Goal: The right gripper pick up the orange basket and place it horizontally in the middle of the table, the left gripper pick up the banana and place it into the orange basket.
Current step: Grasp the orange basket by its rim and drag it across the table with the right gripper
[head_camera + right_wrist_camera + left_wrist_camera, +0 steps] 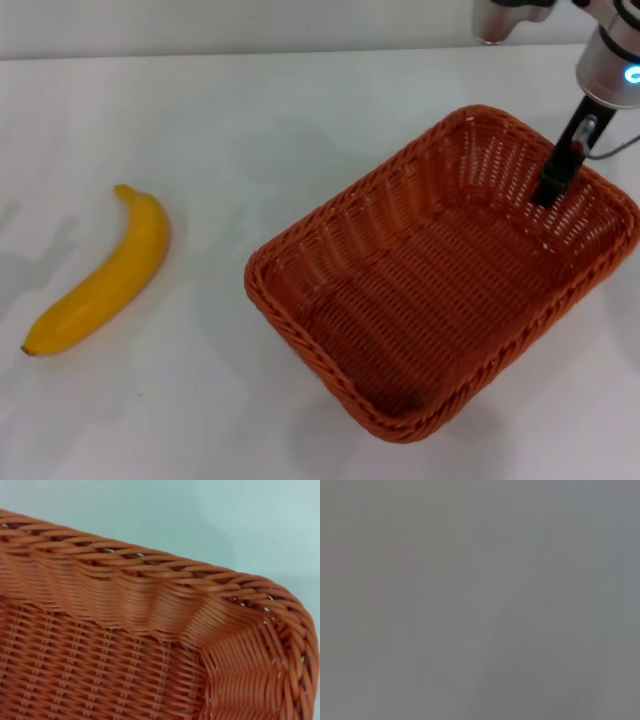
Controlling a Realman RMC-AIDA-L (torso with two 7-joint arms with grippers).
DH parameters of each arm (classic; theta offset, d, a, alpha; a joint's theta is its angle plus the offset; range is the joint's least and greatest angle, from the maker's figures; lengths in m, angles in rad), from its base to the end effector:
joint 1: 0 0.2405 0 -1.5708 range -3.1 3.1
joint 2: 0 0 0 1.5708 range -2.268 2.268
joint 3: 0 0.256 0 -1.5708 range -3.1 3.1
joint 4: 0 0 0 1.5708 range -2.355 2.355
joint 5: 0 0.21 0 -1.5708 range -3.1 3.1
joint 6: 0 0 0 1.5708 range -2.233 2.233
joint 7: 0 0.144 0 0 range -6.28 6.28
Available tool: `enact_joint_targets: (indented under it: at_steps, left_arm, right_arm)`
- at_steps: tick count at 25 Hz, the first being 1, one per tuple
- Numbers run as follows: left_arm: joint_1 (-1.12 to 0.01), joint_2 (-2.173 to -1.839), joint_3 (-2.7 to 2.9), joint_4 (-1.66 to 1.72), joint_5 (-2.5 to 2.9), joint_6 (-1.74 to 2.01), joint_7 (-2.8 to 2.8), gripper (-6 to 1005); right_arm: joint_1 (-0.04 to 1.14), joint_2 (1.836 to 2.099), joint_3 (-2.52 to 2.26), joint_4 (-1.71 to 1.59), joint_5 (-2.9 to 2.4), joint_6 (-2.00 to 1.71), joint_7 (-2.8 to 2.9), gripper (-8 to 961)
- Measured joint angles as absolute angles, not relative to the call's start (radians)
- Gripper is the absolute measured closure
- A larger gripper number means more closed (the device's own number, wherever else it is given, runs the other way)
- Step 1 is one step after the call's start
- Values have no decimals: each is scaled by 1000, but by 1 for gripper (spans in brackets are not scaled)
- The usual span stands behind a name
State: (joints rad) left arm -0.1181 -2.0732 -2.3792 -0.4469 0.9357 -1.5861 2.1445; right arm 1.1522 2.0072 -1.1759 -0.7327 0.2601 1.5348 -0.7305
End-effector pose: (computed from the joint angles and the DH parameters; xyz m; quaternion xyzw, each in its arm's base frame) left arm -0.3497 0.2419 0.0803 -0.6699 -0.2499 -0.5023 0.4864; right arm 0.1371 0.4353 0.0085 -0.8985 0.2515 -0.3180 0.1681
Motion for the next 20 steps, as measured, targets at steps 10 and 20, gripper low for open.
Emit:
enact_joint_targets:
  at_steps: [10,20]
  left_arm:
    - [-121,-2068,-2379,-461,936,-1587,2144,162]
    - [-135,-2057,-2382,-498,976,-1575,2140,166]
  right_arm:
    - [1119,1965,-932,-766,255,1572,-591,770]
    - [1022,1943,-682,-869,273,1651,-495,802]
